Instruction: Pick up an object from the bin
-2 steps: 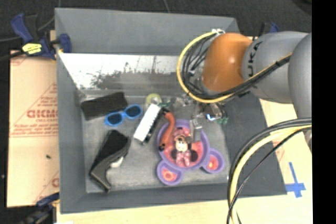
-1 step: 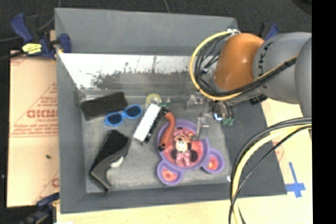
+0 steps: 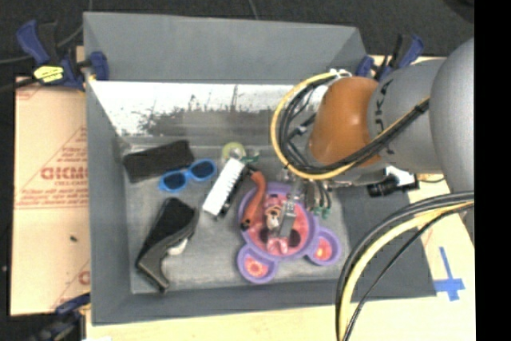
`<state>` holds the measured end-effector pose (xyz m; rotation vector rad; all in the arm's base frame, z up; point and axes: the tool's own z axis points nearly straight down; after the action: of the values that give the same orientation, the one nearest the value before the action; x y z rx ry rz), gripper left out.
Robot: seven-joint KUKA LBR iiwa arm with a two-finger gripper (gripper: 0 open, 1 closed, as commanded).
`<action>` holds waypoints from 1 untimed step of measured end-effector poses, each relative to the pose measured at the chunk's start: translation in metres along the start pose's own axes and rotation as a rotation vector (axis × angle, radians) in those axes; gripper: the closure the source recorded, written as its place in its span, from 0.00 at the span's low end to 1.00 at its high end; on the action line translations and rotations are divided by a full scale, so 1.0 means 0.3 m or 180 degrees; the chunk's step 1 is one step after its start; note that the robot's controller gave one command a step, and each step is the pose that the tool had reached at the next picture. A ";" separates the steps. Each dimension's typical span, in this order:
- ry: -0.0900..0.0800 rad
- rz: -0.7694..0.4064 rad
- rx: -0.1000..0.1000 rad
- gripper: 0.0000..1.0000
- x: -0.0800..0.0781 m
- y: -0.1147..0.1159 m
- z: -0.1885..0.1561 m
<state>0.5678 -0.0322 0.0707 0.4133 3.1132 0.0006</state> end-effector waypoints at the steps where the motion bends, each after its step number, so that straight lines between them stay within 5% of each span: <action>1: -0.0031 -0.0269 -0.0002 0.00 -0.098 -0.011 0.001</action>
Offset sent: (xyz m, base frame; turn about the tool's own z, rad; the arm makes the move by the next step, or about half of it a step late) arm 0.0000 0.0000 0.0000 0.0000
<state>0.5954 -0.0431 0.0705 0.2806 3.1181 -0.0003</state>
